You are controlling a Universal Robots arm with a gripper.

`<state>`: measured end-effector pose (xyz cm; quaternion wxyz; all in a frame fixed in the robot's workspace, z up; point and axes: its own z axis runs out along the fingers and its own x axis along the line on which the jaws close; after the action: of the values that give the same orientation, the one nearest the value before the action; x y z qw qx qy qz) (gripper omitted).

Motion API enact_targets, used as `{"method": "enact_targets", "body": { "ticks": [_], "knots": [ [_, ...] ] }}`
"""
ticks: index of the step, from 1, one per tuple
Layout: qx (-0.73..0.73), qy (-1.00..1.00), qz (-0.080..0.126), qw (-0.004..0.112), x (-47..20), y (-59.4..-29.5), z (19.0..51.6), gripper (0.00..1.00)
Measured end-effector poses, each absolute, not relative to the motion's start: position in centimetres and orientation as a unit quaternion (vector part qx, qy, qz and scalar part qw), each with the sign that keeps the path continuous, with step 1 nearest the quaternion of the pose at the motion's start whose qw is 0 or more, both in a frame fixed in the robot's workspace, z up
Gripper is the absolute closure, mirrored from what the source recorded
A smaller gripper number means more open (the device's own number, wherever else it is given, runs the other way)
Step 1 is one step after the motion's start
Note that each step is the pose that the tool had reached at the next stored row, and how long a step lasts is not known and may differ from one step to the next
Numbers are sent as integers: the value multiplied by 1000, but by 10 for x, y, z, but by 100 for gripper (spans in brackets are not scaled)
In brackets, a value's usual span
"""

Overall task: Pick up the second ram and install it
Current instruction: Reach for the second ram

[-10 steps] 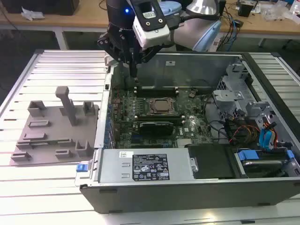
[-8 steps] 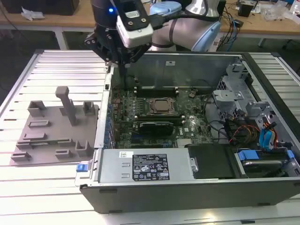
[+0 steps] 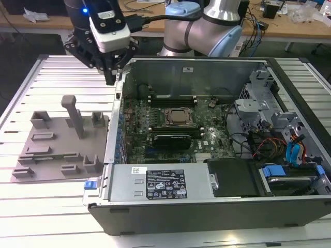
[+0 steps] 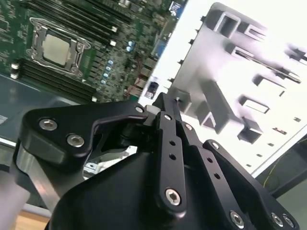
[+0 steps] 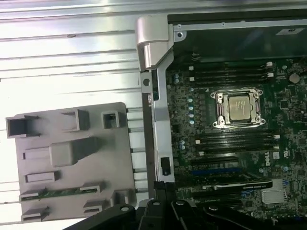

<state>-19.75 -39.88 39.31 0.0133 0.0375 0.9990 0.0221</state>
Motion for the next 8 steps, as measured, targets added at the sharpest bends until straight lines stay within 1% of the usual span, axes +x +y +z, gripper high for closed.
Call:
{"method": "enact_targets", "body": {
  "ticks": [8],
  "knots": [
    [37,999,22,13,-228,-399,393,92]
  ]
}}
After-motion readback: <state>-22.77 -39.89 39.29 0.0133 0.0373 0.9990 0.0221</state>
